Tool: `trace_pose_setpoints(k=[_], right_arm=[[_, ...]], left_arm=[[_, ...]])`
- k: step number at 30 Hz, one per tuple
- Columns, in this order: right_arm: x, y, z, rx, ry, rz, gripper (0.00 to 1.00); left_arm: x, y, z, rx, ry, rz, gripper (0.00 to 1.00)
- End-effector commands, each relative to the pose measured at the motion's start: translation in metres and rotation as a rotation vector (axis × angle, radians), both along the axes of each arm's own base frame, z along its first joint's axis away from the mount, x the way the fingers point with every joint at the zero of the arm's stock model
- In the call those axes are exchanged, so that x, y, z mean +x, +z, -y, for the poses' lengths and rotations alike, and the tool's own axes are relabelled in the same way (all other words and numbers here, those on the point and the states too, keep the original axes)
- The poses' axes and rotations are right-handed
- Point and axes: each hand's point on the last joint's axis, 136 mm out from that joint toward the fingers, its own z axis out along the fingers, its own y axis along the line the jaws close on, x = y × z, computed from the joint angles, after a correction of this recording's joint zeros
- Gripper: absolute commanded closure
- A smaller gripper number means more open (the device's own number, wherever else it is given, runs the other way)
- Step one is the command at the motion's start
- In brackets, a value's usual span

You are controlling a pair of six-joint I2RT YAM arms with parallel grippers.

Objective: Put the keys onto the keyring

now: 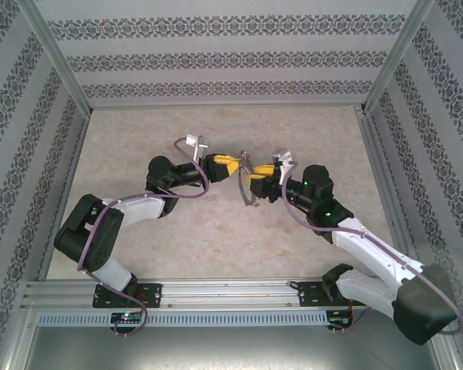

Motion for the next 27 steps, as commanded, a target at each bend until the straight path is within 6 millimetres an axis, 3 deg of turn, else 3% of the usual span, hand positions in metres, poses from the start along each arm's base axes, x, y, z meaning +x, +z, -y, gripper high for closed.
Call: trace_pose_setpoints(k=[1, 5, 15, 27], right_arm=[[0.002, 0.012, 0.014, 0.072, -0.051, -0.004, 0.52], [0.009, 0.027, 0.018, 0.139, -0.08, -0.003, 0.49], [0.02, 0.068, 0.0, 0.3, 0.036, 0.014, 0.5], [0.013, 0.08, -0.014, 0.397, 0.197, 0.018, 0.55]], left_arm=[[-0.004, 0.021, -0.008, -0.053, 0.003, 0.089, 1.0], [-0.002, 0.017, -0.009, -0.046, 0.006, 0.08, 1.0], [0.0, 0.012, -0.01, -0.03, 0.009, 0.058, 1.0], [0.004, 0.008, -0.013, -0.017, 0.017, 0.042, 1.0]])
